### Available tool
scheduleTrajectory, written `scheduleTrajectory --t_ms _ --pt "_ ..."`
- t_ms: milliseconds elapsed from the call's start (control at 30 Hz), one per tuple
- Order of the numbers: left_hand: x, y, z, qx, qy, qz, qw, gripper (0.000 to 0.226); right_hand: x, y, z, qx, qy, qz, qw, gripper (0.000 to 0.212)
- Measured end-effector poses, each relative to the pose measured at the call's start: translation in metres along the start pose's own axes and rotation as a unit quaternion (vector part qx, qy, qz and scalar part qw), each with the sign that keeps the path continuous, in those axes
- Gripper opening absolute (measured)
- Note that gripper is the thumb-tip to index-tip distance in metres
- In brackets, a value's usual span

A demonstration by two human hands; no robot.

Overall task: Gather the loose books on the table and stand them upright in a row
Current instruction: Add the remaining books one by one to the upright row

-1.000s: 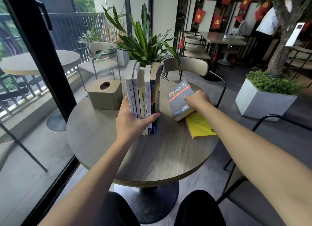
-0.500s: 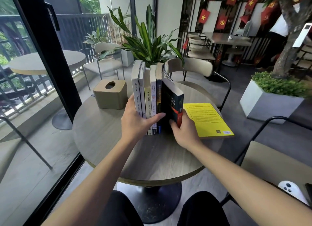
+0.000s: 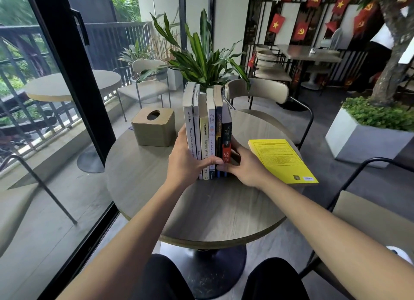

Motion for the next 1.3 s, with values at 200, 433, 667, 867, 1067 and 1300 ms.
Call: scheduleTrajectory --t_ms 200,433,667,867,1067,1300 --pt "-0.004 -0.002 0.002 -0.007 -0.014 -0.012 1.0 0.119 -0.003 0.0 -0.006 -0.002 0.013 -0.027 1.0 0.098" --pt "0.0 -0.006 -0.002 -0.036 -0.011 -0.051 0.998 0.123 -0.004 -0.002 -0.014 -0.004 0.006 -0.04 0.999 0.095" --pt "0.01 -0.022 -0.028 -0.037 0.074 -0.172 0.982 0.117 0.011 -0.006 -0.011 0.133 0.012 -0.105 0.985 0.071" --pt "0.01 -0.02 -0.03 -0.055 0.072 -0.181 0.979 0.113 0.022 0.001 0.003 0.328 0.017 -0.121 0.937 0.09" --pt "0.01 -0.018 -0.029 -0.056 0.067 -0.176 0.98 0.111 0.021 0.031 -0.012 0.439 -0.07 -0.121 0.888 0.088" --pt "0.012 -0.019 -0.03 -0.043 0.061 -0.171 0.982 0.108 0.033 0.073 -0.063 0.385 -0.315 -0.107 0.861 0.111"
Point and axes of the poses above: each hand's wrist, its own x-axis away from the middle knuckle, its own y-axis out of the back of the hand, z = x × y, the point moved 4 cm from there along -x, towards the middle knuckle, and after that the axes turned 3 degrees about x, right-handed, at the moved point
